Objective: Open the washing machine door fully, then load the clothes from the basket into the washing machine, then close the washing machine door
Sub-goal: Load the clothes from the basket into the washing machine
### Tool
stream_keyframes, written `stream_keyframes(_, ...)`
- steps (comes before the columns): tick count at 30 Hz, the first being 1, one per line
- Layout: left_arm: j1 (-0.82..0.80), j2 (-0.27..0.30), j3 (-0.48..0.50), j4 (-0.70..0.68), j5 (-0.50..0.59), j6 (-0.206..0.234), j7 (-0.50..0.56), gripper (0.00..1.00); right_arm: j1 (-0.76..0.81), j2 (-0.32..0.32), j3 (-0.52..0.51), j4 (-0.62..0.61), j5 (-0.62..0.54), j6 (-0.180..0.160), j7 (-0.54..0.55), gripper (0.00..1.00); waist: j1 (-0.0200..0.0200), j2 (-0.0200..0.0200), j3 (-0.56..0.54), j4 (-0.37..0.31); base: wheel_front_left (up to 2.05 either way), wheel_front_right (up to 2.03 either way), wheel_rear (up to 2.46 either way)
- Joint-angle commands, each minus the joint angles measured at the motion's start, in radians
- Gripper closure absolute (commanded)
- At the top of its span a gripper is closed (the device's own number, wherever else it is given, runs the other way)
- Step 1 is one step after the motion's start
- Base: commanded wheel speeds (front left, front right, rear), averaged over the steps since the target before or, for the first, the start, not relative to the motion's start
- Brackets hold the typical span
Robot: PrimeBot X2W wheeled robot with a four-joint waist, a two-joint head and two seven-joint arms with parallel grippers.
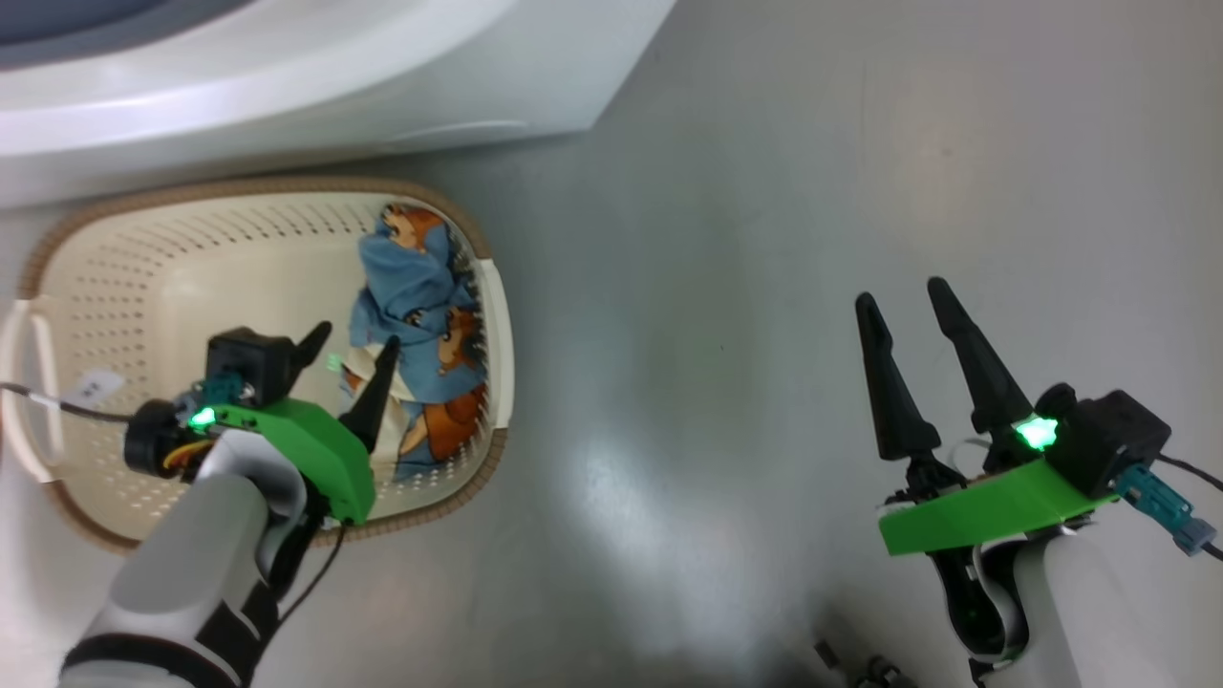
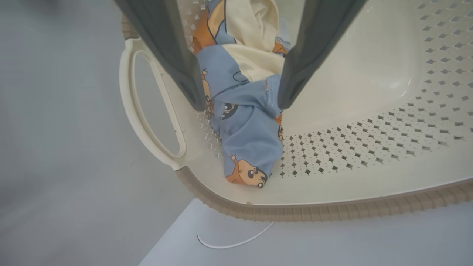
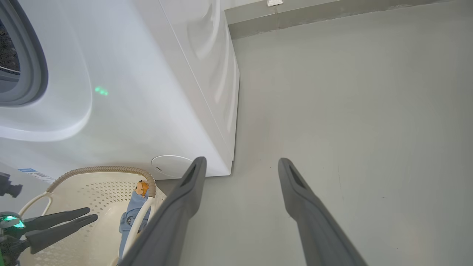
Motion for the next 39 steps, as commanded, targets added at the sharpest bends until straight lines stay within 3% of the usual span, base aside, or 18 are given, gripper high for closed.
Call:
stream_keyframes(1,-0.021,0.044,-0.014,0.014,-0.040,-0.002,-0.006,0.00,0.000,0.008,0.034,-0.024,0.000,0.003,-0.005,0.00,0.0000,0.0000,0.046,-0.028,0.00,0.00,0.00)
stream_keyframes(16,-0.141,0.123,-0.298,0.040,-0.281,-0.002,-0.006,0.00,-0.027,0.011,0.067,-0.046,0.033,0.003,-0.005,0.00,0.0000,0.0000,0.125,-0.079,0.00,0.00,0.00)
stream_keyframes(30,-0.244,0.167,-0.472,0.064,-0.442,-0.002,-0.006,0.00,-0.029,0.011,0.071,-0.068,0.037,0.003,-0.005,0.00,0.0000,0.0000,0.167,-0.099,0.00,0.00,0.00)
stream_keyframes(32,-0.248,0.169,-0.492,0.062,-0.463,-0.002,-0.006,0.85,-0.030,0.011,0.070,-0.067,0.035,0.003,-0.005,0.00,0.0000,0.0000,0.165,-0.100,0.00,0.00,0.00)
stream_keyframes(33,-0.251,0.170,-0.502,0.060,-0.472,-0.002,-0.006,1.00,-0.030,0.011,0.069,-0.066,0.034,0.003,-0.005,0.00,0.0000,0.0000,0.162,-0.100,0.00,0.00,0.00)
stream_keyframes(39,-0.254,0.169,-0.509,0.040,-0.525,-0.002,-0.006,1.00,-0.028,0.011,0.055,-0.060,0.026,0.003,-0.005,0.00,0.0000,0.0000,0.135,-0.084,0.00,0.00,0.00)
